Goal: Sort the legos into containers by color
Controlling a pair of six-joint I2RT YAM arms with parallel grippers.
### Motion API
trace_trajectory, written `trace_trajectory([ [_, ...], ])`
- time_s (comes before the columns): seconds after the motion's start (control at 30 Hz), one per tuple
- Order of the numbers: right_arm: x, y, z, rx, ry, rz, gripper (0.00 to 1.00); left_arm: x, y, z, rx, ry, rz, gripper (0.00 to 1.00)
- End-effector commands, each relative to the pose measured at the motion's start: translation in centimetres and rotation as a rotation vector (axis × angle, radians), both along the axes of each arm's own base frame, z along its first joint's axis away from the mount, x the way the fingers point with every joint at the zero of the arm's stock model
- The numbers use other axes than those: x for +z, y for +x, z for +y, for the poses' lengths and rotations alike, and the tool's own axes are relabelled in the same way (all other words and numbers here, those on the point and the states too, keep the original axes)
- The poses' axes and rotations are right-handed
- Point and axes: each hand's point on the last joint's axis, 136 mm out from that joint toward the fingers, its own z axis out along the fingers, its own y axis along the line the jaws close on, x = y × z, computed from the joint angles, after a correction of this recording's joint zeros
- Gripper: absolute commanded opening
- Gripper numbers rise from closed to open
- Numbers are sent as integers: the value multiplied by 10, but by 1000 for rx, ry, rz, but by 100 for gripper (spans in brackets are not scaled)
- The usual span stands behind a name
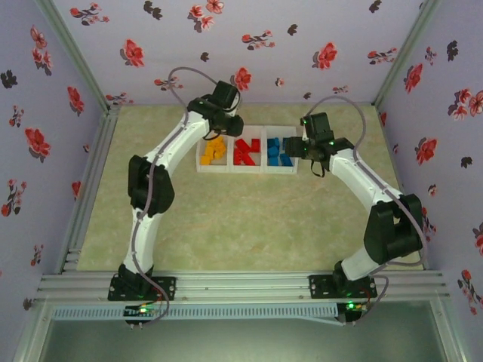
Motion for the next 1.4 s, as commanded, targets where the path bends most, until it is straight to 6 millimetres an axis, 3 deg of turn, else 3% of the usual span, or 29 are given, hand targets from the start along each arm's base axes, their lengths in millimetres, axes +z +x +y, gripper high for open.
trace_trajectory([
  [0.0,9,-3,1,-14,34,-29,70,0,14,-15,13,-89,-2,24],
  [0.2,5,-4,1,-14,32,-23,70,-15,15,-32,-22,-159,36,30],
  [0.3,4,-2,2,-12,37,-22,70,-16,15,-34,-32,-164,35,38],
  [0.4,2,-1,3,-11,39,-15,70,-12,15,-34,-40,-163,25,56],
  [0.6,1,-2,2,-14,32,-11,70,9,12,-30,-51,-181,-17,65],
  [0.93,4,-2,-1,-20,21,-21,73,67,2,13,-6,-195,-147,72],
  [1.13,7,-3,-2,-26,23,-34,77,95,-17,47,25,-154,-223,76],
  [1.37,14,-5,-11,-40,-17,-64,94,100,-39,83,70,-161,-260,83],
])
